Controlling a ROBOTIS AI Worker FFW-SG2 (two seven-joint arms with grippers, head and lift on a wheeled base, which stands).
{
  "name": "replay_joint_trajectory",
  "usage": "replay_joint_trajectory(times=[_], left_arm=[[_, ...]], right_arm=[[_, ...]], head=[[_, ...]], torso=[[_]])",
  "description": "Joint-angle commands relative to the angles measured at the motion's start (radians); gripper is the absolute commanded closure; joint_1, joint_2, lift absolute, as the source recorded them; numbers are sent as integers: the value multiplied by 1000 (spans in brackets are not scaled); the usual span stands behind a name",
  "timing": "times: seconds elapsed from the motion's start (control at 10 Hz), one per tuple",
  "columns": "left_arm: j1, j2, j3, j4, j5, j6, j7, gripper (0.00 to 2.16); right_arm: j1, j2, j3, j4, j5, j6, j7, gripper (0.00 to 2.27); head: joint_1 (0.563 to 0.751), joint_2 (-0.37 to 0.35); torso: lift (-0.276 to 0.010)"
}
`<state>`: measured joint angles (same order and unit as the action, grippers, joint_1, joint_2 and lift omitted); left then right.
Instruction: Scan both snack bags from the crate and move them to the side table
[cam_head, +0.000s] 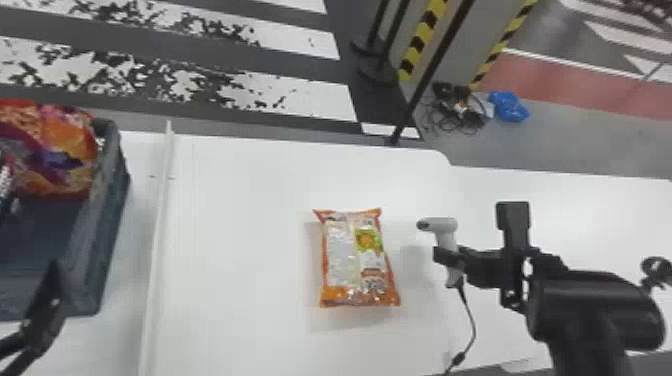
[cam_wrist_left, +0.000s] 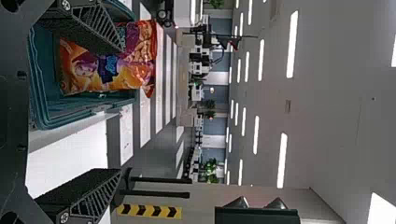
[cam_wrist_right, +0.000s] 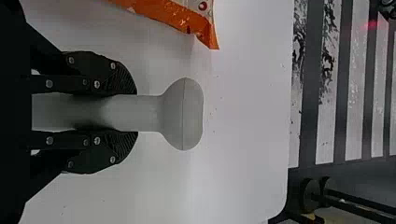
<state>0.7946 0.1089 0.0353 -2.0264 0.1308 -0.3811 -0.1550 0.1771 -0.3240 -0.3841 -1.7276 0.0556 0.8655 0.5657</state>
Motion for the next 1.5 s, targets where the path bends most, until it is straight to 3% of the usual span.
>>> replay_joint_trajectory(times=[0.0,0.6,1.0,1.2,1.3,1.4], left_arm=[[0,0,0,-2,0,0,-1,83],[0,2,0,-2,0,0,-5,83],[-2,3,2,-2,3,0,-5,83],[-3,5,2,-2,6,0,-5,83],[-3,6,5,-2,10,0,-5,83],[-2,6,5,-2,10,0,-5,83]], right_arm=[[-10,-14,-10,59,3,-44,-7,2246],[-28,-35,-15,178,21,-136,-24,2246],[-28,-27,-10,192,21,-151,-40,2182],[-28,-21,-9,192,17,-154,-53,1932],[-22,-18,-9,191,6,-167,-67,1679],[-19,-15,-10,189,4,-179,-72,1055]], head=[[695,-343],[695,-350],[695,-350],[695,-350],[695,-350],[695,-350]], torso=[[-75],[-75],[-75],[-75],[-75],[-75]])
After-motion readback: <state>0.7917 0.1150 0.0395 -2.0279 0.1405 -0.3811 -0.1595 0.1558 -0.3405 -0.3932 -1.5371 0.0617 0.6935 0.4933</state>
